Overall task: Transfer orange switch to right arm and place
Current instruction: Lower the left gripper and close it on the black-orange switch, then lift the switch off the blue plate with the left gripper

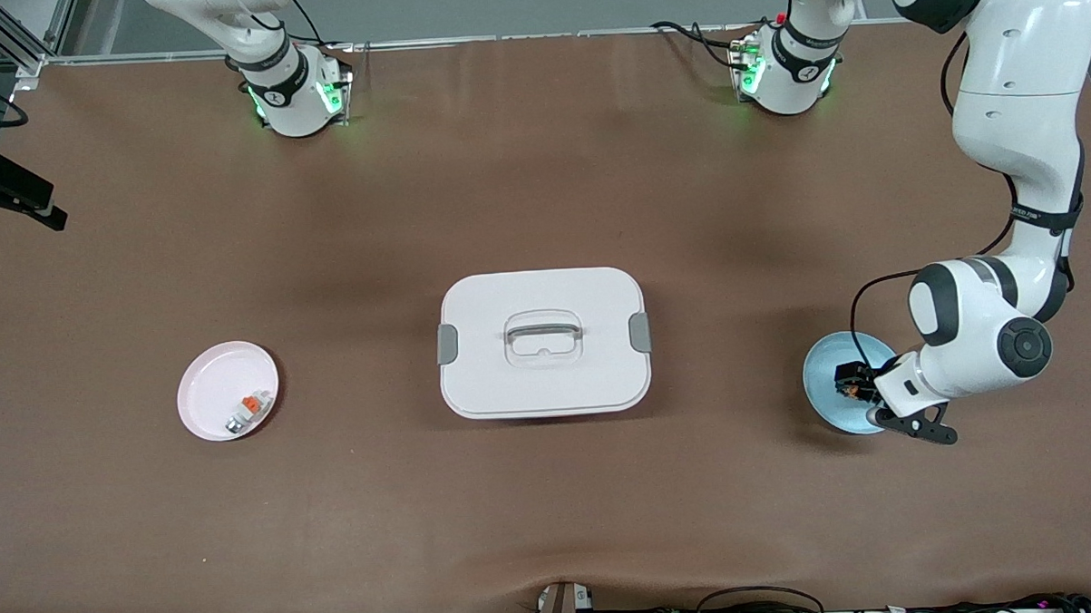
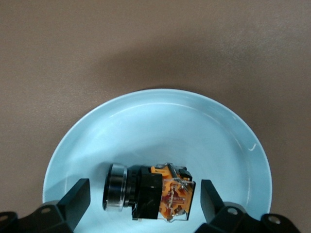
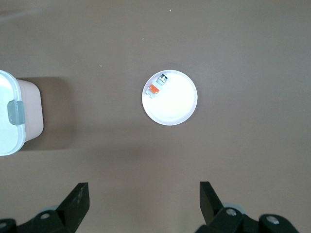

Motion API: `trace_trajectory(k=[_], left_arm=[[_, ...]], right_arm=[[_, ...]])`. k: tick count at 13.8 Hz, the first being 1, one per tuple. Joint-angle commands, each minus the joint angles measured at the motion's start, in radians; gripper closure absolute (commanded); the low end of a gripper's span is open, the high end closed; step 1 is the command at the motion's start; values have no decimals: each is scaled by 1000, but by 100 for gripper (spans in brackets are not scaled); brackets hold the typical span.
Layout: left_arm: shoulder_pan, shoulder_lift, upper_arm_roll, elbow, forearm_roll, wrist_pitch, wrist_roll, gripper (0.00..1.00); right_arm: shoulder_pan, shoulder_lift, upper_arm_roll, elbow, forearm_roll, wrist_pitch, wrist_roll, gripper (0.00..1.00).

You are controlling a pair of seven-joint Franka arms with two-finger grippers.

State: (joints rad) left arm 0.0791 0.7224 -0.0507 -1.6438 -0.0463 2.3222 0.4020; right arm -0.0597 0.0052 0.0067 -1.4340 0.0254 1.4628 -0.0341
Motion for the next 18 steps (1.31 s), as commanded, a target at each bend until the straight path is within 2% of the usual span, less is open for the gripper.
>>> trace_trajectory(k=[1, 2, 3, 5, 12, 13, 18], left_arm=[[-1, 6, 0, 10, -9, 11, 15, 0], [-1, 6, 2, 10, -9, 11, 15, 0], [-2, 11, 0, 12, -7, 11, 15, 6], [-8, 14, 2, 12, -9, 14, 14, 28], [-24, 15, 2, -4, -7, 32, -64, 83], [-21, 12, 0, -5, -9, 32, -68, 88], [-15, -37, -1, -22, -9, 20, -89, 88]], right_arm=[[-11, -8, 6, -2, 1, -1, 5, 0], [-11, -8, 6, -2, 1, -1, 5, 0], [-11, -8, 6, -2, 1, -1, 5, 0], [-11, -7, 6, -2, 1, 1, 5, 0], [-12, -7, 6, -2, 1, -1, 5, 0], [-12, -7, 6, -2, 1, -1, 5, 0], [-12, -7, 6, -2, 1, 1, 5, 0]])
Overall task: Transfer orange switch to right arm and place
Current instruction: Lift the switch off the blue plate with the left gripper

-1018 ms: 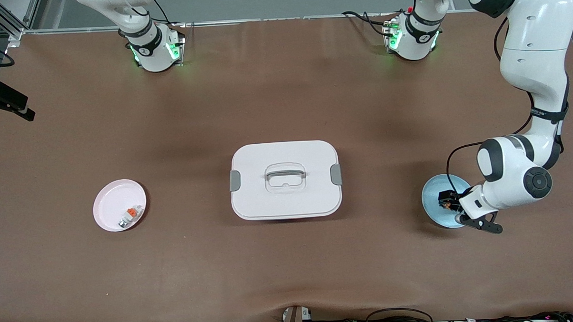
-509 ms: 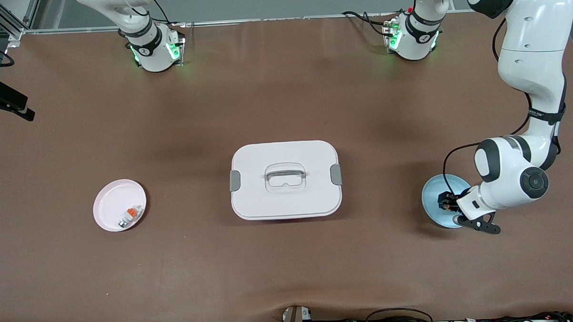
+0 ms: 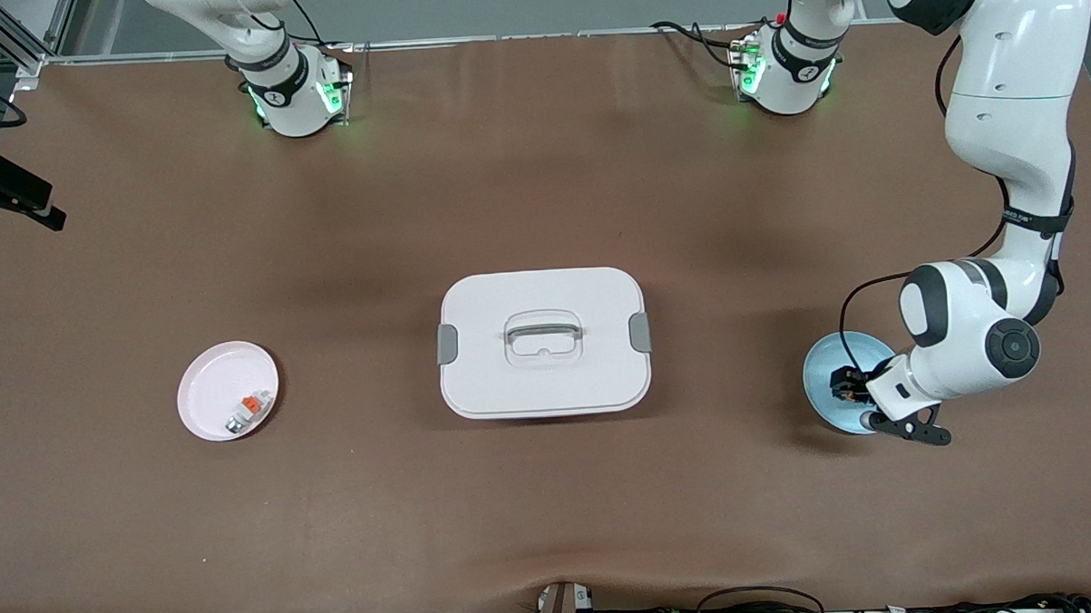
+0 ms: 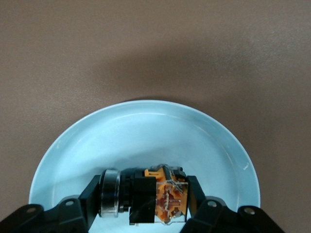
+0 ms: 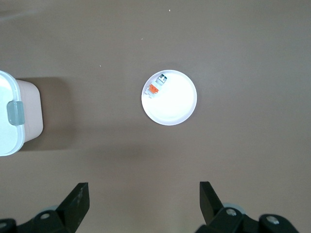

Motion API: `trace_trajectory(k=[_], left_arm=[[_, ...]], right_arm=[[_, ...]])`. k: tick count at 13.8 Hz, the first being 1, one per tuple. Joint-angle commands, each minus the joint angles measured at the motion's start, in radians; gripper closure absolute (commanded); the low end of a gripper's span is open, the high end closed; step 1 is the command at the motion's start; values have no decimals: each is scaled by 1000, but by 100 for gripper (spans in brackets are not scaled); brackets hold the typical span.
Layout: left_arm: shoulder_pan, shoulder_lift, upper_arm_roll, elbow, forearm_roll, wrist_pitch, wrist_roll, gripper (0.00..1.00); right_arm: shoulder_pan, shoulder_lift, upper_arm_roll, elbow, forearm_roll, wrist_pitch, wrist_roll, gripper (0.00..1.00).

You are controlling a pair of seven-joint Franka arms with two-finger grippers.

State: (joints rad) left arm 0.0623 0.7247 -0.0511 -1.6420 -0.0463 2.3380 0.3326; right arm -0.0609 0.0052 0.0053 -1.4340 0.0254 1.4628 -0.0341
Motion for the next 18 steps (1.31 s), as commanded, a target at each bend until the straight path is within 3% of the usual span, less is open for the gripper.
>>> trace_trajectory(k=[1, 10, 18], left_arm=[[2, -63, -1, -35, -9, 4, -32, 88], [2, -301, -7, -21, -32, -244, -225, 88], [96, -514, 0, 114, -337, -638, -449, 88]], right_arm=[[-11, -7, 7, -2, 1, 2, 3, 0], [-7, -2, 10, 6, -1, 5, 6, 0], [-16, 1, 5, 7, 5, 7, 11, 0]])
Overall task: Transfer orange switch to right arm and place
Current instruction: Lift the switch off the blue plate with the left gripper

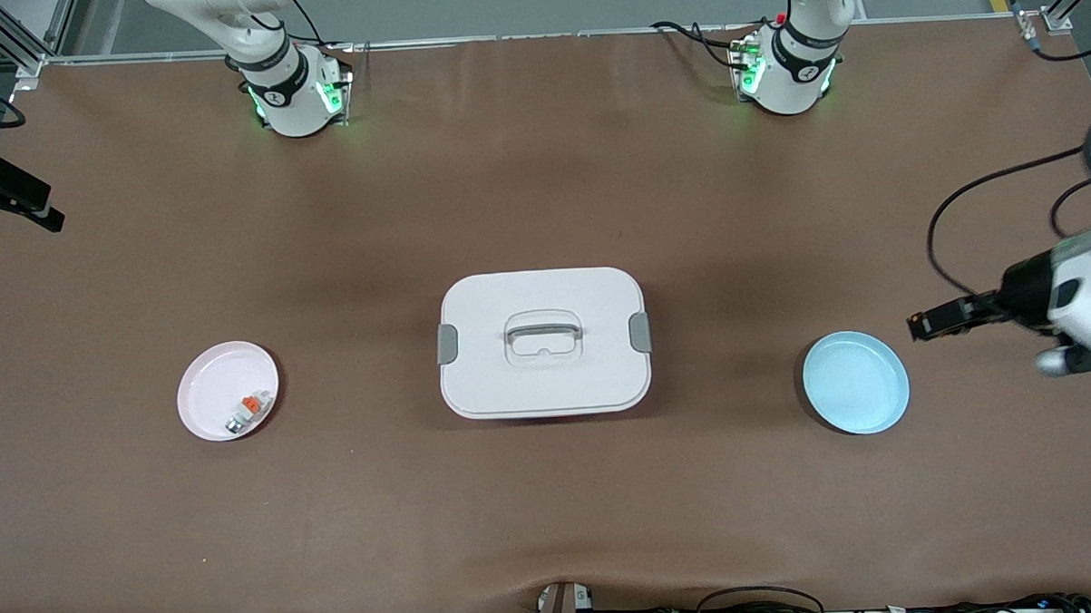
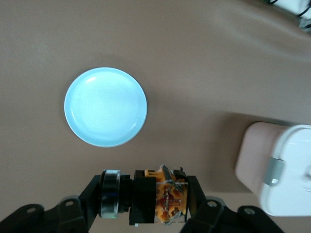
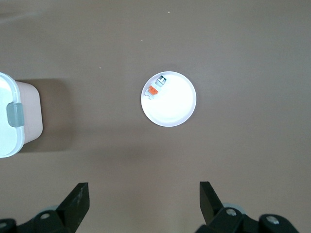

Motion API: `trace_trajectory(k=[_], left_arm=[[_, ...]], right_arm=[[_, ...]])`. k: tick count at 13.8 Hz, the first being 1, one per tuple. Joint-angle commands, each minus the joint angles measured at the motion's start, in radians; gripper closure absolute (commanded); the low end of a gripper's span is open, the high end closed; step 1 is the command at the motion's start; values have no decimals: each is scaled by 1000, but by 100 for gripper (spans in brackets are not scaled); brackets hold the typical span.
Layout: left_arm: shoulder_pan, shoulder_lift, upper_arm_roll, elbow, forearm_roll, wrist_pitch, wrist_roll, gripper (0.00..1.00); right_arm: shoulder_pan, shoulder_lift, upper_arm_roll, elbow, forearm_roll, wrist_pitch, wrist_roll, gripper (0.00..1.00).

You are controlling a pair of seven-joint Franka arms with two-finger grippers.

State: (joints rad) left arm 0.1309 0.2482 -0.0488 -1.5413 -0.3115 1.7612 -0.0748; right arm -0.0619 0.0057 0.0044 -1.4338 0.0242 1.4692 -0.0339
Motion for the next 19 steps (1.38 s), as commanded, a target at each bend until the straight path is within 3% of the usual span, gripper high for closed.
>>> trace_trajectory(k=[1, 7, 12, 19], left_arm=[[38, -62, -2, 16, -107, -83, -83, 88], [58, -132, 0, 30, -308, -103, -607, 88], [62, -159, -3, 30, -474, -192, -801, 90], [50, -184, -46, 56, -858, -204, -1181, 90]], right_arm=[[-21, 0, 6, 7, 6, 0, 9, 0], [-18, -3, 8, 7, -53, 31, -8, 0], [-42, 5, 6, 1, -53, 16, -9, 0], [-68, 4, 6, -1, 2, -111, 5, 0]])
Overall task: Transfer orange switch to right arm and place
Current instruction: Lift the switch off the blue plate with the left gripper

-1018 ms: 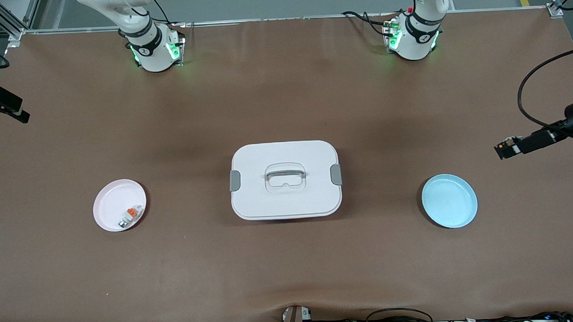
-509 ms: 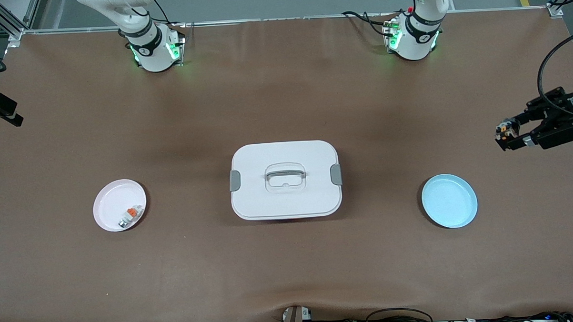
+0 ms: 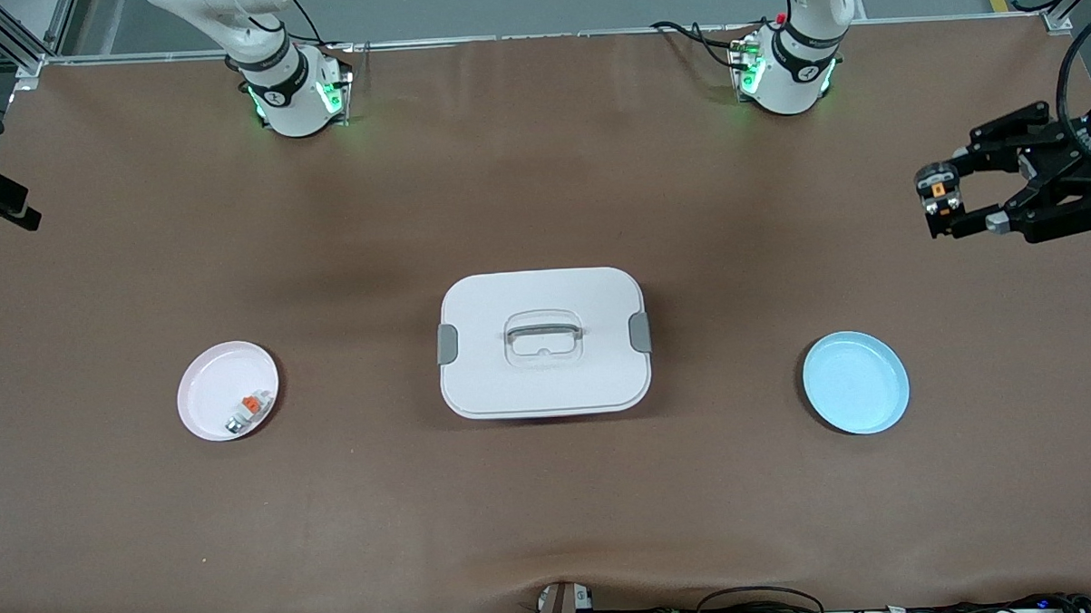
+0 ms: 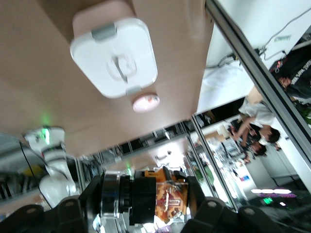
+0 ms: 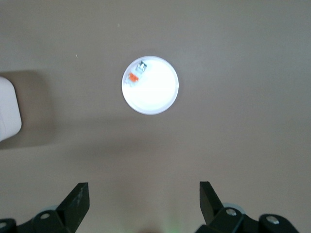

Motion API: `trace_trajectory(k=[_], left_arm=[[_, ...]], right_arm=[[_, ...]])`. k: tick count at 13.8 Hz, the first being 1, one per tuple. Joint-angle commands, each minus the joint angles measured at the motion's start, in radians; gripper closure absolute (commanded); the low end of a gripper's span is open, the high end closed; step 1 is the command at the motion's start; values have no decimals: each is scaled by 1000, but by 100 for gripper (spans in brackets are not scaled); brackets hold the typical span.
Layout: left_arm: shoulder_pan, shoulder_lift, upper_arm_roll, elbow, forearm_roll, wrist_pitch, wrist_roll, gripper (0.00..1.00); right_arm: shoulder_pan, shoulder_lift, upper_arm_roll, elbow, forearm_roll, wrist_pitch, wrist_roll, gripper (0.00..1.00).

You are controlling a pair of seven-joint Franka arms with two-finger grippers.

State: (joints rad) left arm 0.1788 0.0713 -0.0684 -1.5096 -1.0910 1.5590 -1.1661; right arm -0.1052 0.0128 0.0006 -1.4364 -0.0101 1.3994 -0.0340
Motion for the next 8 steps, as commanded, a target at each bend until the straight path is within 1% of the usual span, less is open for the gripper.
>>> trace_trajectory(k=[1, 3, 6, 7, 8], left_arm=[[2, -4, -51, 37, -104, 3, -131, 90], [2, -5, -109, 38, -144, 62, -203, 90], [2, 4, -183, 38, -217, 114, -213, 90], [1, 8, -203, 37, -248, 128, -205, 90], [-1, 18, -218, 35, -271, 140, -192, 90]], right_arm=[[-46, -4, 10, 1, 71, -49, -4, 0], [-86, -1, 10, 1, 142, -51, -6, 0], [-110, 1, 10, -1, 238, -68, -4, 0], [-108, 1, 10, -1, 298, -80, -3, 0], [-107, -1, 10, -1, 379, -83, 3, 0]])
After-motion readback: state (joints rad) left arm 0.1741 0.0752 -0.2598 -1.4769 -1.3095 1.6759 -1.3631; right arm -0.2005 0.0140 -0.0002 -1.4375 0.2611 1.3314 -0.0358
